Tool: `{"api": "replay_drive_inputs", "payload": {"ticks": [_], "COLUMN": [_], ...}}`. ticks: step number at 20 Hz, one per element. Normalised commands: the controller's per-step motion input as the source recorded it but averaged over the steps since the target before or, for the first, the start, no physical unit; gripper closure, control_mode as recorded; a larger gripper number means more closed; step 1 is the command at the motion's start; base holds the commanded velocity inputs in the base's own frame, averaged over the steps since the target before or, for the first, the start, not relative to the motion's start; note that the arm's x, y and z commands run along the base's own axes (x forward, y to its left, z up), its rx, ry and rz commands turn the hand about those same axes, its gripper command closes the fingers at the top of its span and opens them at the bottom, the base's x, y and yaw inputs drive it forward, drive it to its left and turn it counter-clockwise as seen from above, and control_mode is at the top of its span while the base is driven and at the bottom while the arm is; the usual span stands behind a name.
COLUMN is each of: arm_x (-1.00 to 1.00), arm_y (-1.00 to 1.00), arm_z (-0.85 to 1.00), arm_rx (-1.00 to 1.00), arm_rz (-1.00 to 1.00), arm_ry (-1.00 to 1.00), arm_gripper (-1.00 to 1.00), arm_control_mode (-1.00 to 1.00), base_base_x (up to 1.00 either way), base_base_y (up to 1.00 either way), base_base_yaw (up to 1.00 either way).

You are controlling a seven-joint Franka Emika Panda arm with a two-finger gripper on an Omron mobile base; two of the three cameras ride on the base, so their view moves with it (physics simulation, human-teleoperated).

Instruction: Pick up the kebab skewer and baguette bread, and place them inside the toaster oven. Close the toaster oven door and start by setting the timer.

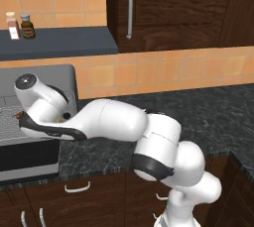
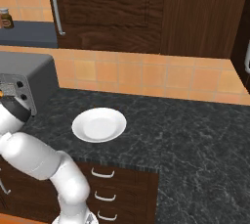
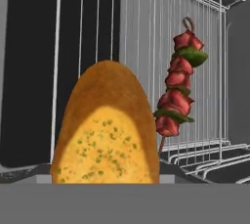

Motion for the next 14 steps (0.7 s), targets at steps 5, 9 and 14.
{"api": "replay_drive_inputs", "payload": {"ticks": [5, 9, 14], "arm_x": [0.03, 0.0, -0.02], "arm_y": [0.27, 0.11, -0.02], "arm_z": [0.0, -0.14, -0.35], "arm_rx": [-0.01, -0.02, 0.0], "arm_rz": [0.0, 0.0, 0.0], "arm_ry": [0.24, 0.09, 0.0], "arm_gripper": [1.0, 1.0, 1.0], "arm_control_mode": [-1.0, -1.0, -1.0], "base_base_x": [0.0, 0.0, 0.0], "base_base_y": [0.0, 0.0, 0.0], "base_base_yaw": [0.0, 0.0, 0.0]}}
